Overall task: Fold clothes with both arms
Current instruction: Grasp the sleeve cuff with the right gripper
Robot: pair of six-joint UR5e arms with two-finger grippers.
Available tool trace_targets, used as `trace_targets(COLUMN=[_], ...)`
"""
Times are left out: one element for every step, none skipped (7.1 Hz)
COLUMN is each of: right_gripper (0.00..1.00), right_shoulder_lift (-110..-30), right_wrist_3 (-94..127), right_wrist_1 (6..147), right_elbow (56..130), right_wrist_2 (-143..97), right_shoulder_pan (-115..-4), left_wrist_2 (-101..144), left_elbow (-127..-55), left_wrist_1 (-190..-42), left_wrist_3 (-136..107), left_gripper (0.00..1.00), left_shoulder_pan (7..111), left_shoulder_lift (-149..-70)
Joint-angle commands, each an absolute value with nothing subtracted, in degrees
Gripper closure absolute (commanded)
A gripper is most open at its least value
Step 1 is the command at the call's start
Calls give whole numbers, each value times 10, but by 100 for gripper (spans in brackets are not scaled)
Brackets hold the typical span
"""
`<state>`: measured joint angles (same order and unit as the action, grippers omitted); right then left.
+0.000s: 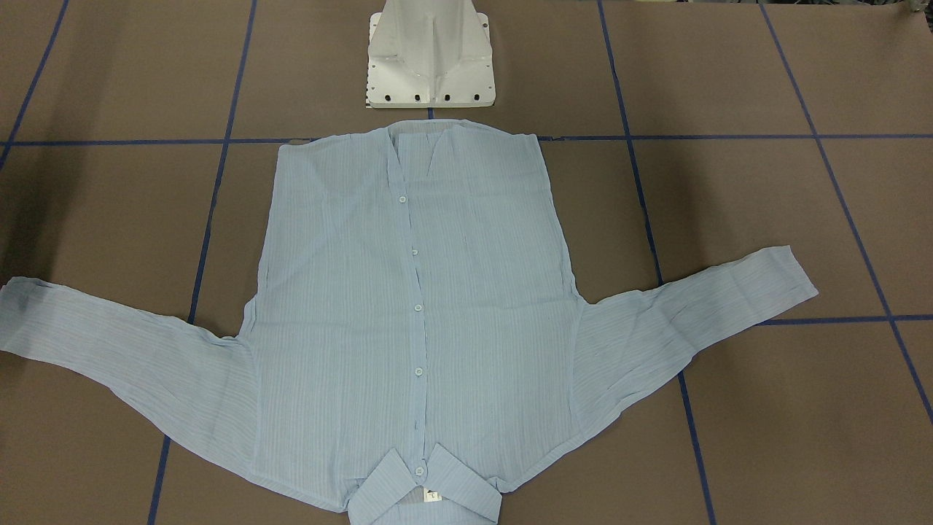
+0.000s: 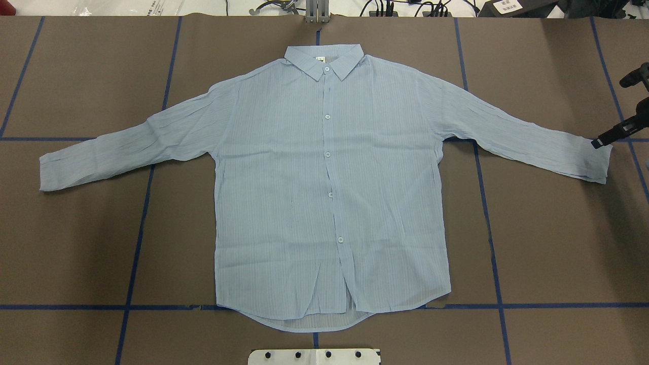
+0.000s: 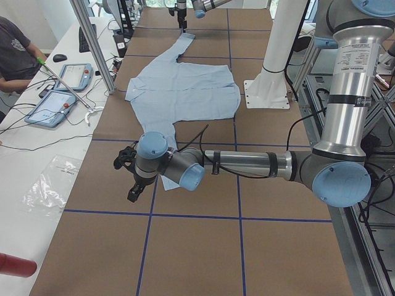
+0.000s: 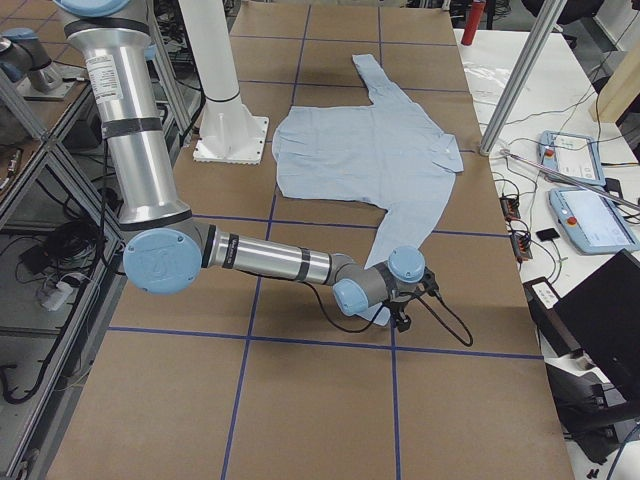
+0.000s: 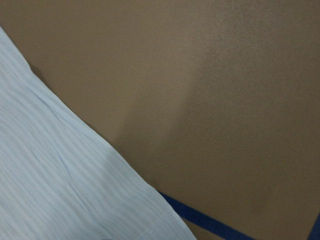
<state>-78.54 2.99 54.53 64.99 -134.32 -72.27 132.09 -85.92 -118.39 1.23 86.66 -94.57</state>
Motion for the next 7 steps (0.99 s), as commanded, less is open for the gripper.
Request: trace_targets(right_gripper=[12,15,17,19,26,32,34], right_shoulder_lift=[-786,-787,-789,-789,-788,-786,-785], right_wrist_3=[29,27,28,28,28,29,29], right_wrist_1=[547,547,548,548,548,548,548], right_elbow=[638,638,638,636,630,630,630], right_wrist_2=[-1340,-1339,-1340,-1341,-1341,-1341,-1341], right_shoulder_pan=[-720,-720,-719,-719,-719,-718,-717], left_wrist_2=[1321,1321,1321,1321,1321,1321,1321], left_elbow=[-860,-860,-860,-859,-859,-859,-859], left_wrist_1=[-1184,-1184,-1184,-1184,-1184,-1184,-1183], left_wrist_3=[12,12,13,13,12,13,13], left_gripper=[0,0,0,0,0,0,0], left_shoulder_pan=[867,867,867,867,867,867,867], left_shoulder_lift=[-946,-946,-946,-946,-946,-947,-950])
